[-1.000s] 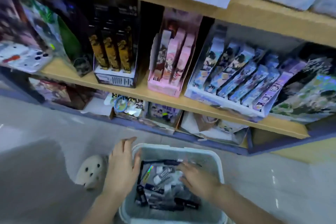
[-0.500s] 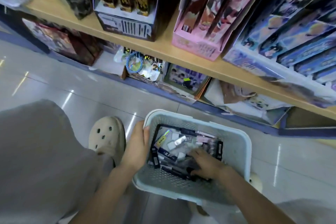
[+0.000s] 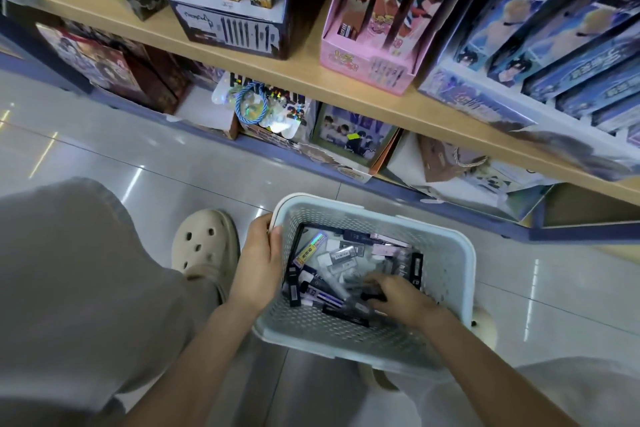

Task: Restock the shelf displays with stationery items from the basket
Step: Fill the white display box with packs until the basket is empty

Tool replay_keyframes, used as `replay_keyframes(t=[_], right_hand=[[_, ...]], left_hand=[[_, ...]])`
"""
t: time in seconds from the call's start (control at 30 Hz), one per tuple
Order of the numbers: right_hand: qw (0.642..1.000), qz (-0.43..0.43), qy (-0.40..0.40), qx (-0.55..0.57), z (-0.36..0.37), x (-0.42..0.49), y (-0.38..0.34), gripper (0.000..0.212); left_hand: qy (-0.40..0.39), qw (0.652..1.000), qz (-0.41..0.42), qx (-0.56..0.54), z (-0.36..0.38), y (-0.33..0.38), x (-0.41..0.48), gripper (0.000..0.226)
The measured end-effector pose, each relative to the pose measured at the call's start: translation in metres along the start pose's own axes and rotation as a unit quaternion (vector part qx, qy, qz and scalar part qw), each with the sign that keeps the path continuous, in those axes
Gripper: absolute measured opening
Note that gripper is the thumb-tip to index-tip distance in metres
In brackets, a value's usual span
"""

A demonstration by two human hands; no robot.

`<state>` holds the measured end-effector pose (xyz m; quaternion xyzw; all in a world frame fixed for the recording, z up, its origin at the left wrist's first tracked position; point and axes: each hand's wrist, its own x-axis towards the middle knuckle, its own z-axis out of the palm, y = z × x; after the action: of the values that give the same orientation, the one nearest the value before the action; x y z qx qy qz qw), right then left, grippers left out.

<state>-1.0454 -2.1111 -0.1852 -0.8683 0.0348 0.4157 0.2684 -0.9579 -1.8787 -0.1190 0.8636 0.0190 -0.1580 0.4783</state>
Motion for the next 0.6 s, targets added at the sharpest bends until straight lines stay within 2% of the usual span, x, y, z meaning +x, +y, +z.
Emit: replay_keyframes(t=[0.07, 0.13, 0.2, 0.27, 0.37, 0.43, 0.53, 0.6], right_hand=[[1.000, 0.001, 0.018, 0.001, 0.002, -0.004, -0.001, 0.040], [0.999, -0.002, 0.051, 0.019, 0.002, -0.006, -0.006, 0.039], [0.995, -0.008, 0.096, 0.032, 0.000, -0.008, -0.011, 0.035], [0.987, -0.019, 0.139, 0.079, -0.004, -0.007, -0.019, 0.030], [0.959, -0.050, 0.175, 0.217, -0.014, -0.009, -0.044, 0.014], [0.924, -0.078, 0.170, 0.334, -0.022, -0.016, -0.067, 0.006], [0.865, -0.097, 0.178, 0.460, -0.034, -0.025, -0.100, 0.012], [0.848, -0.080, 0.202, 0.482, -0.037, -0.025, -0.116, 0.015]], left_hand=[[0.002, 1.000, 0.001, 0.011, 0.001, 0.001, -0.003, 0.028], [0.038, 0.998, 0.015, 0.047, 0.001, 0.001, -0.006, 0.026], [0.095, 0.990, 0.053, 0.093, 0.000, 0.003, -0.010, 0.023], [0.099, 0.988, 0.081, 0.084, 0.000, 0.007, -0.017, 0.019], [0.001, 0.998, 0.058, -0.001, 0.008, 0.022, -0.027, 0.023], [-0.074, 0.995, -0.008, -0.059, 0.016, 0.030, -0.027, 0.031], [-0.184, 0.954, -0.137, -0.191, 0.025, 0.030, -0.023, 0.040], [-0.221, 0.924, -0.175, -0.259, 0.028, 0.027, -0.020, 0.059]])
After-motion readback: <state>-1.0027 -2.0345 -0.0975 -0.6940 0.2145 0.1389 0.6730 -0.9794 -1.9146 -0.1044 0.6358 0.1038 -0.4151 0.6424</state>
